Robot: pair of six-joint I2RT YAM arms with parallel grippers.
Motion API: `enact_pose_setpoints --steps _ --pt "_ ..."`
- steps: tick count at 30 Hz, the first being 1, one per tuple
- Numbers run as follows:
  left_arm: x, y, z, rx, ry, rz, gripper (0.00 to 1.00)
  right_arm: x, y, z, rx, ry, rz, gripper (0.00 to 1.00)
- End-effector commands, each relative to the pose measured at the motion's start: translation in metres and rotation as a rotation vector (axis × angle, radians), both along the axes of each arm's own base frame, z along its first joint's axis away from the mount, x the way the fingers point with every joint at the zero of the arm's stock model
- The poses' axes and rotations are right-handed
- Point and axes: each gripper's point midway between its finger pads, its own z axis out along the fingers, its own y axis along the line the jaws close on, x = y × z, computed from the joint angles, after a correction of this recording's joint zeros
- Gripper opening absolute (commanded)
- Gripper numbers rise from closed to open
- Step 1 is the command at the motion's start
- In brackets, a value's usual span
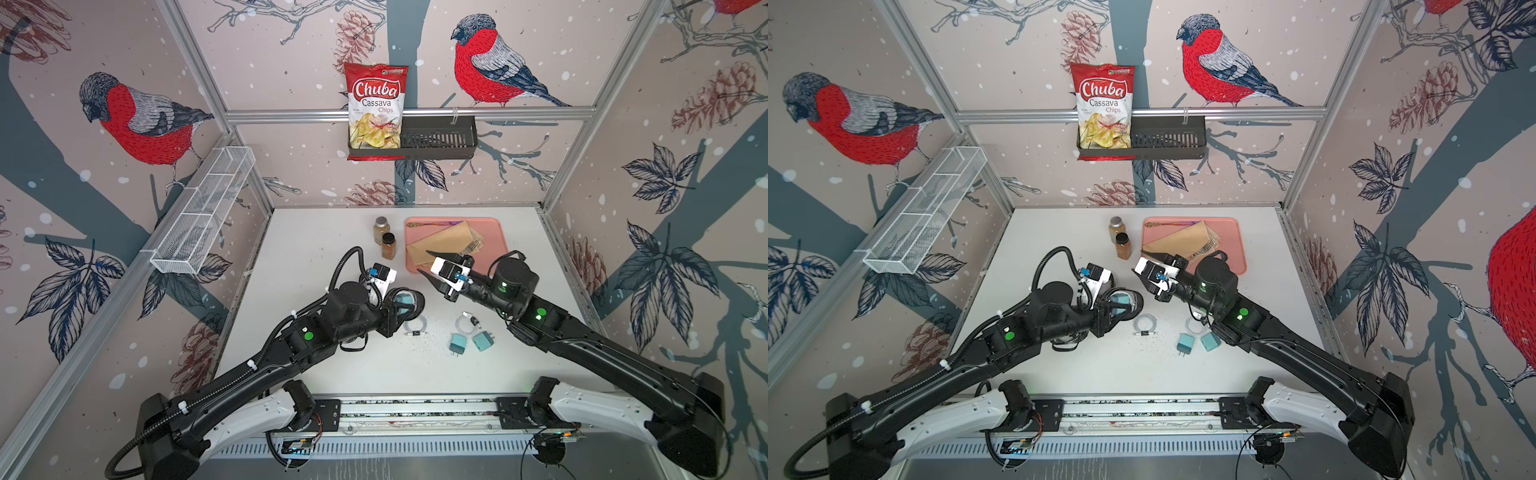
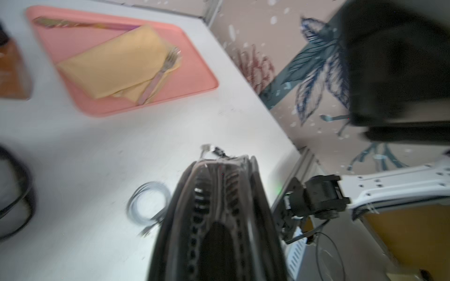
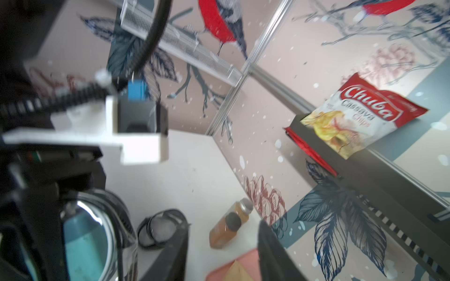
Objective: Pack away charging kits
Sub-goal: Zip the zipper on the storage bag, then place the storage bag at the center of the board.
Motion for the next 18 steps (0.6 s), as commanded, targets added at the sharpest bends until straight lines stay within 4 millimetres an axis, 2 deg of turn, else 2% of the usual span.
enact_pose_setpoints --steps 1,3,5,7,11,15,18 --pt "0.033 0.044 0.006 0.0 -0.038 0.301 0.0 0.012 -0.025 0.031 0.315 0.14 -0.11 1.0" --pt "0.049 0.069 0.014 -0.053 -0.069 0.428 0.0 0.014 -0.035 0.03 0.457 0.343 -0.13 1.0" --pt "0.065 0.092 0.011 -0.095 -0.059 0.537 0.0 0.013 -0.04 0.022 0.546 0.567 -0.145 1.0" --pt "0.077 0.107 0.007 -0.136 -0.054 0.591 0.0 0.007 -0.044 0.01 0.649 0.781 -0.142 1.0" --pt "0.104 0.136 -0.016 -0.166 -0.025 0.697 0.0 0.001 -0.048 -0.027 0.854 1.147 -0.19 1.0" --pt "0.132 0.164 -0.044 -0.196 0.022 0.8 0.0 0.002 -0.044 -0.053 0.9 1.299 -0.312 1.0" --pt "0.151 0.182 -0.063 -0.229 0.056 0.854 0.0 0.002 -0.037 -0.053 0.881 1.347 -0.324 1.0"
